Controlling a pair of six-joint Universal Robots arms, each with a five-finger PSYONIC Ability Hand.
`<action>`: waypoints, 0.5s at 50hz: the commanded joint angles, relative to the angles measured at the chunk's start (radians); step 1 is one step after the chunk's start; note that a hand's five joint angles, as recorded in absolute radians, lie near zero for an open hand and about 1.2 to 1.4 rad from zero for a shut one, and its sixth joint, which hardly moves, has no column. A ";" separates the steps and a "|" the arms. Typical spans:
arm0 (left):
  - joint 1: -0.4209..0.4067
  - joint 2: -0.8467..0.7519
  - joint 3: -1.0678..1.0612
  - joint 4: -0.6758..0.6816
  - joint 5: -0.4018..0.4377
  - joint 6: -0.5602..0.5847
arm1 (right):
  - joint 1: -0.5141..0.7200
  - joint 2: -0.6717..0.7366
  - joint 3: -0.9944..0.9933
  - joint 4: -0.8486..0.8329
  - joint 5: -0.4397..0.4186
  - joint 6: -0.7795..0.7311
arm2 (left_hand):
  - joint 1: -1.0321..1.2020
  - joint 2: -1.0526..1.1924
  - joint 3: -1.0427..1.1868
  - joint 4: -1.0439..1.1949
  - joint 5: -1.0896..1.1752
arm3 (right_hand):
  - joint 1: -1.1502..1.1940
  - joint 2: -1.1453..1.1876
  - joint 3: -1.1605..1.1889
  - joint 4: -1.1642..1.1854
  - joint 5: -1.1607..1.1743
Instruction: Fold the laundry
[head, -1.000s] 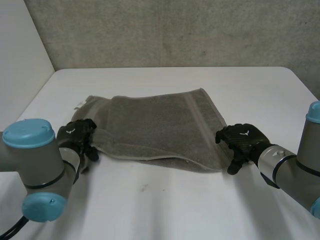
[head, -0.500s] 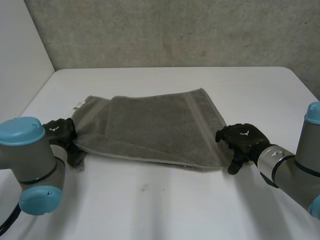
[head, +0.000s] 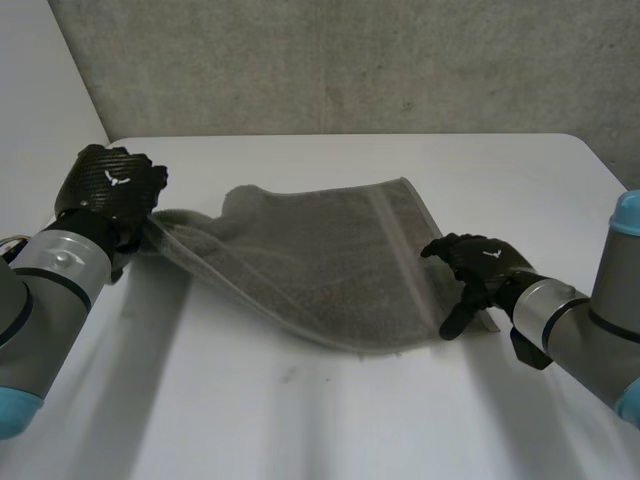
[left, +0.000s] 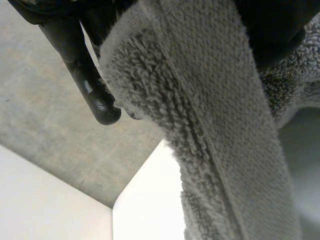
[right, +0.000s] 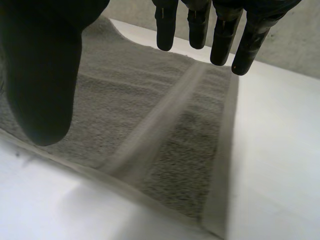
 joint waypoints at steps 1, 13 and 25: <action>-0.018 -0.031 0.079 -0.121 -0.006 0.038 | 0.082 0.060 -0.003 0.003 -0.001 0.065 | 0.222 0.180 0.181 0.180 0.187 | -0.034 -0.050 -0.037 -0.059 -0.068; -0.015 -0.052 0.196 -0.154 -0.006 0.032 | 0.154 0.118 -0.012 -0.008 -0.010 0.143 | 0.222 0.180 0.181 0.180 0.187 | -0.034 -0.050 -0.037 -0.059 -0.068; -0.018 -0.038 0.243 -0.170 -0.007 0.023 | 0.221 0.239 -0.108 -0.123 0.093 0.155 | 0.222 0.180 0.181 0.180 0.187 | 0.126 0.109 0.122 0.100 0.091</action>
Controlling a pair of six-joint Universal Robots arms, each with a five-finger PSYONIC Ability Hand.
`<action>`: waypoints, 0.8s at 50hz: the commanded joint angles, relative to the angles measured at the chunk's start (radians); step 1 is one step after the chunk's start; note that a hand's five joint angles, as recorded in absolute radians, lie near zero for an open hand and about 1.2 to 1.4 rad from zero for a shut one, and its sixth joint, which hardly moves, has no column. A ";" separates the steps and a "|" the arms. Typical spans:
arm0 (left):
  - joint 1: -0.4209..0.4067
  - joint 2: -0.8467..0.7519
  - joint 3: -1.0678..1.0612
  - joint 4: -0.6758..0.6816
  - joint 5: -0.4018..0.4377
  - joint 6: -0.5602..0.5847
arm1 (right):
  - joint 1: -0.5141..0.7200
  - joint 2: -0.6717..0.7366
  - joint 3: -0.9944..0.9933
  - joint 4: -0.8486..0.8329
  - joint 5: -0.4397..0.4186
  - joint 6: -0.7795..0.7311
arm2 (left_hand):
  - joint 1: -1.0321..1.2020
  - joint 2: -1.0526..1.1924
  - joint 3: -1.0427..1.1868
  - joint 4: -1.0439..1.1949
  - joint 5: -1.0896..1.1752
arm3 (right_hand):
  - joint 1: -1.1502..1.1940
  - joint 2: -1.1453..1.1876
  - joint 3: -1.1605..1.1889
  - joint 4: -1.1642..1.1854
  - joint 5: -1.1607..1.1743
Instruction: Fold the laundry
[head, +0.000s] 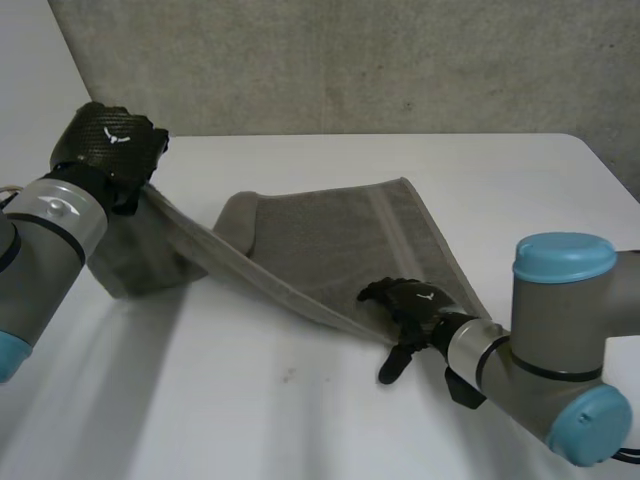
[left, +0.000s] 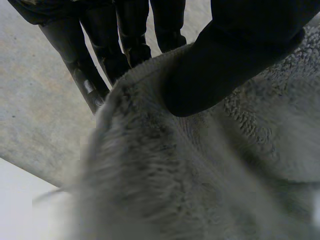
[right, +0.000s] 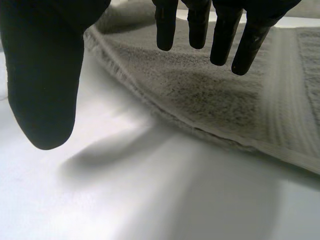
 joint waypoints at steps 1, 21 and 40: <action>-0.002 0.009 0.018 -0.005 -0.001 -0.005 | 0.028 0.072 -0.061 -0.081 0.084 -0.002 | 0.214 0.179 0.181 0.179 0.185 | 0.126 0.110 0.123 0.101 0.093; 0.029 0.013 -0.020 -0.042 0.002 -0.048 | -0.089 -0.076 -0.102 -0.135 0.170 -0.085 | 0.214 0.179 0.181 0.179 0.185 | 1.188 1.172 1.184 1.162 1.154; 0.031 -0.025 -0.193 -0.278 0.086 -0.048 | -0.205 -0.379 -0.113 0.530 0.052 -0.964 | 0.214 0.179 0.181 0.179 0.185 | 1.188 1.172 1.184 1.162 1.154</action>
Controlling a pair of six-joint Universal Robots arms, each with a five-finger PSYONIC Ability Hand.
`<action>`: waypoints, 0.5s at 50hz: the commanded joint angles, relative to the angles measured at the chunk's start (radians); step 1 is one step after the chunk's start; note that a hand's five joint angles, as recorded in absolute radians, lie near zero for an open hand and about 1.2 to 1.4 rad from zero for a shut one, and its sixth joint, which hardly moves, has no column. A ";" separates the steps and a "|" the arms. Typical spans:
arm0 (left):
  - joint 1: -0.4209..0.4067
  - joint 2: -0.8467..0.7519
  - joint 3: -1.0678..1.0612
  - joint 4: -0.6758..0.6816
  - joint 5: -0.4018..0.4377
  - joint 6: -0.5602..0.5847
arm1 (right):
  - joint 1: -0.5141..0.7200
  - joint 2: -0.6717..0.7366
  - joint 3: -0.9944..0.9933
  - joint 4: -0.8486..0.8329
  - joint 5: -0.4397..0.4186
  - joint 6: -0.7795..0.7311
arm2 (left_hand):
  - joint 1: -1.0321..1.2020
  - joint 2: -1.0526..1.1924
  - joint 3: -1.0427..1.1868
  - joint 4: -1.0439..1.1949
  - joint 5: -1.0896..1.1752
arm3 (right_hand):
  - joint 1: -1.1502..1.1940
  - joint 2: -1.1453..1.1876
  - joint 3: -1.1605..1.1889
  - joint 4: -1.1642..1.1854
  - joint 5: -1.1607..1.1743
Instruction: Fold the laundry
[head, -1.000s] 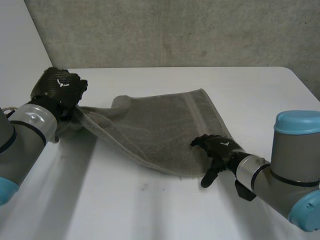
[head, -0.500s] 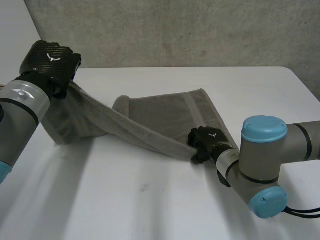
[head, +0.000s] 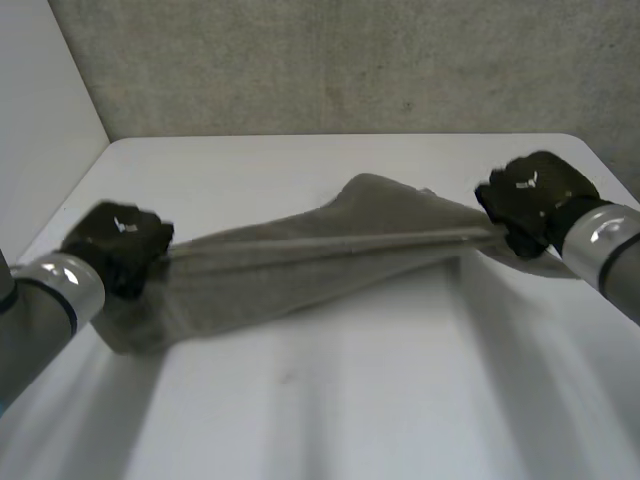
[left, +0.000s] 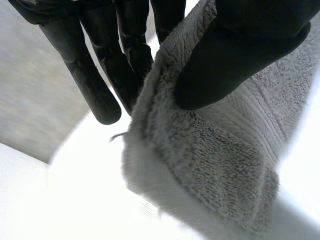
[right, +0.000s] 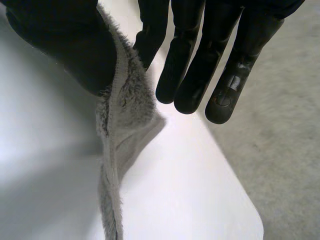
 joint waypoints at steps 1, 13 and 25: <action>-0.008 -0.057 -0.058 -0.079 0.073 -0.002 | 0.010 -0.004 0.007 0.310 -0.004 -0.203 | 0.212 0.179 0.181 0.179 0.185 | 0.422 0.220 0.212 0.205 0.245; -0.013 -0.315 0.149 -0.030 0.073 0.035 | 0.021 0.246 -0.207 0.241 0.080 -0.244 | 0.212 0.179 0.181 0.179 0.185 | 0.422 0.220 0.212 0.205 0.245; -0.027 -0.372 0.827 0.404 -0.028 0.034 | 0.093 0.315 -0.622 -0.577 0.206 -0.221 | 0.212 0.179 0.181 0.179 0.185 | 0.422 0.220 0.212 0.205 0.245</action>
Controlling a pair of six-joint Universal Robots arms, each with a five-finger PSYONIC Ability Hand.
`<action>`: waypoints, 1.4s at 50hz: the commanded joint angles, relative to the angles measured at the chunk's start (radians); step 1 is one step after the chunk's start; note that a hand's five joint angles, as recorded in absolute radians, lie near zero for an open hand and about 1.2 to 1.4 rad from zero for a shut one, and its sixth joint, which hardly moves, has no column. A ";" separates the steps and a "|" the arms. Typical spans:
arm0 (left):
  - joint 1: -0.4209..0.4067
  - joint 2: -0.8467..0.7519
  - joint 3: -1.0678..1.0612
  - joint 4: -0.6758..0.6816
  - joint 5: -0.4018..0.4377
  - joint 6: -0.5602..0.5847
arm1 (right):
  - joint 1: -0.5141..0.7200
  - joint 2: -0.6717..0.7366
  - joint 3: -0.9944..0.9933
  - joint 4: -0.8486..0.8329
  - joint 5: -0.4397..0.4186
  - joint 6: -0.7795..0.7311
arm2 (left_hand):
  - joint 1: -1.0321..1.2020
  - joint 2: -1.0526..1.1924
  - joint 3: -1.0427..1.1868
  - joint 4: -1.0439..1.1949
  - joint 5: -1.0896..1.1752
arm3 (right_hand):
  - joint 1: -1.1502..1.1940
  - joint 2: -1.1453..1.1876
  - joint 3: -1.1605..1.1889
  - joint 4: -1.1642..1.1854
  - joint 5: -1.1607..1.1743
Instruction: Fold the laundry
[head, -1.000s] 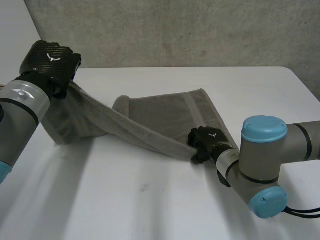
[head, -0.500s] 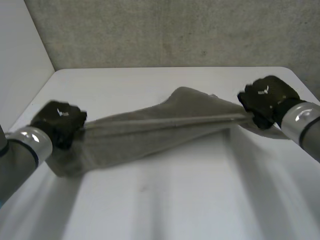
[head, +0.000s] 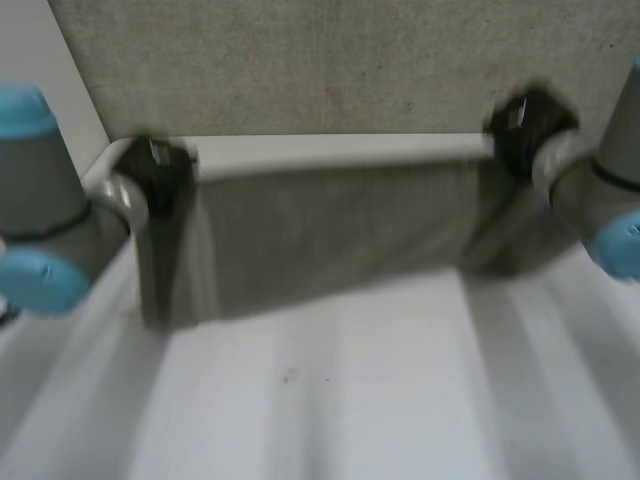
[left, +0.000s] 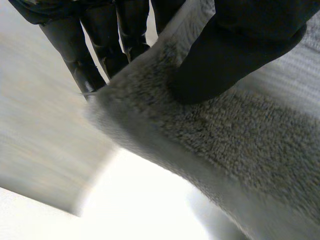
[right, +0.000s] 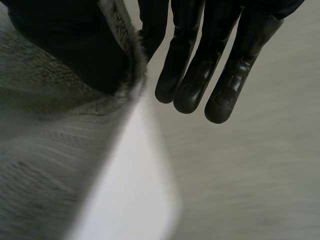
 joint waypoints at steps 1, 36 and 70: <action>-0.011 0.008 0.326 0.275 -0.058 -0.019 | 0.042 -0.029 -0.129 -0.528 0.017 0.019 | 0.195 0.179 0.180 0.179 0.180 | 0.422 0.220 0.209 0.205 0.233; 0.018 0.049 -0.563 0.513 -0.060 -0.197 | -0.027 0.076 0.494 -0.371 -0.227 0.415 | 0.195 0.179 0.180 0.179 0.180 | 0.399 0.197 0.187 0.182 0.211; 0.084 0.144 -0.621 0.513 -0.060 -0.208 | -0.209 0.111 0.524 -0.296 -0.182 1.163 | 0.195 0.179 0.180 0.179 0.180 | -0.426 -0.628 -0.638 -0.643 -0.614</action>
